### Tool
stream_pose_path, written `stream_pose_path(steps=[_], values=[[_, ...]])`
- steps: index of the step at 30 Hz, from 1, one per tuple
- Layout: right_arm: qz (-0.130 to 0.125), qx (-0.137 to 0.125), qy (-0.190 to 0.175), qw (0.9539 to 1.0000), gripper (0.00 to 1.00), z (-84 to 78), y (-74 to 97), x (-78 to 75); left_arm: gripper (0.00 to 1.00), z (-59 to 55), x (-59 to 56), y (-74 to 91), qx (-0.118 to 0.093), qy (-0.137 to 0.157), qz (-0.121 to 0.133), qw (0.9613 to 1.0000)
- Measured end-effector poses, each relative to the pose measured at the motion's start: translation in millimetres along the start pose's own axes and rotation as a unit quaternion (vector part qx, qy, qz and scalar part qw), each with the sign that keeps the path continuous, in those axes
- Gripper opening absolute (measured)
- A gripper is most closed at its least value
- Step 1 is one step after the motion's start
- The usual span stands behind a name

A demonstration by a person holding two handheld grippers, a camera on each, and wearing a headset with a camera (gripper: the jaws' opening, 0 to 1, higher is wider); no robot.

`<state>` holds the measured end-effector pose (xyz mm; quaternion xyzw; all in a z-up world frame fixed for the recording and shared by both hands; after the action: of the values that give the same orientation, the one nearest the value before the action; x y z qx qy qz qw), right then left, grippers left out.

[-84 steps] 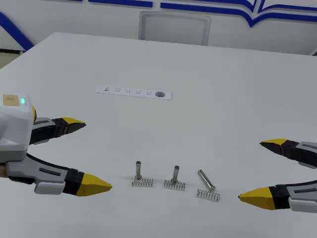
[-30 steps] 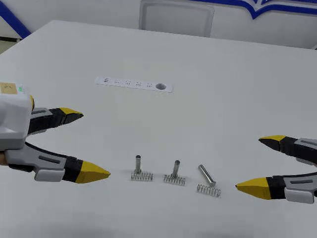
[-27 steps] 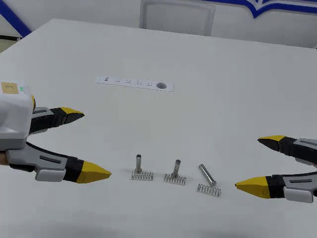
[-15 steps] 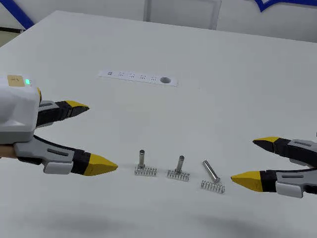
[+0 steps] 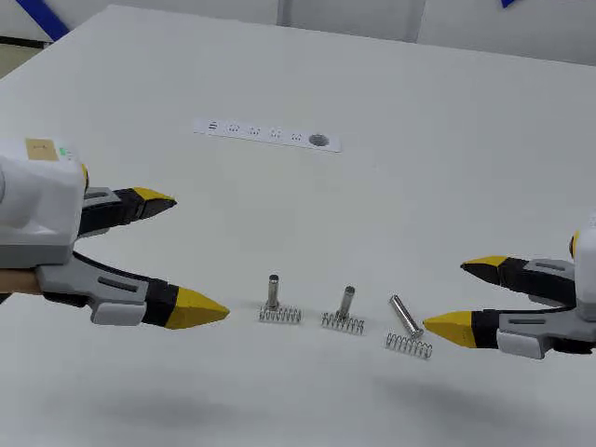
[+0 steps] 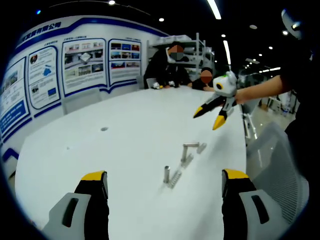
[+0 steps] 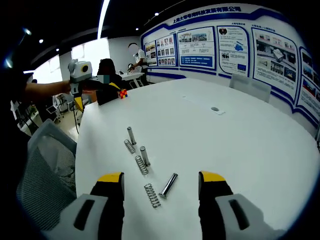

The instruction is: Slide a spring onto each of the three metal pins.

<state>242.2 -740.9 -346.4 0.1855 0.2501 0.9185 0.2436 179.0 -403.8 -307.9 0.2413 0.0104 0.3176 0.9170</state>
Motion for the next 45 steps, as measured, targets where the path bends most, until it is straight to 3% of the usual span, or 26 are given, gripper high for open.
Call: stream_pose_path(steps=[4, 7, 22, 29, 35, 39, 45], values=[[-0.002, 0.004, -0.005, 1.0000, 0.58, -0.4, -10.3, -1.9, 0.96, 1.0, 0.1, -3.4, -0.004, 0.001, -0.003, 1.0000], [-0.009, 0.022, 0.004, 0.9997, 0.56, -3.3, -19.9, -2.5, 0.96, 0.9, -0.1, -5.4, -0.004, 0.001, -0.003, 1.0000], [-0.031, 0.058, 0.006, 0.9978, 0.46, -15.9, -52.1, -17.7, 0.95, -11.6, -5.7, -7.9, 0.003, 0.007, -0.004, 1.0000], [-0.052, 0.074, -0.019, 0.9957, 0.42, -22.2, -61.4, -24.2, 0.91, -8.1, -4.8, -10.0, -0.019, 0.004, 0.017, 0.9997], [-0.063, 0.070, -0.046, 0.9945, 0.37, -22.2, -67.7, -28.5, 0.89, -7.6, -4.7, -11.8, -0.008, -0.023, 0.022, 0.9995], [-0.073, 0.076, -0.059, 0.9927, 0.30, -23.2, -73.0, -27.8, 0.89, -7.1, -4.8, -12.5, -0.014, -0.020, 0.029, 0.9993], [-0.087, 0.097, -0.073, 0.9888, 0.26, -27.9, -77.9, -26.8, 0.88, -8.5, -10.0, -15.8, -0.024, -0.002, 0.021, 0.9995]])
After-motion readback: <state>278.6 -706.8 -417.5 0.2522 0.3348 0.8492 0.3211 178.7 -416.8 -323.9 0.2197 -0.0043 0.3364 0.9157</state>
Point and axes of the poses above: the centre of the closed fingertips' face, and the gripper's own axes: y roughly backward along the fingers, x roughly to its left, z roughly out of its top, the point moved 8 cm from there along y, roughly backward along the fingers, and after that the axes turned 11 degrees about -y, right-handed, at the moved point
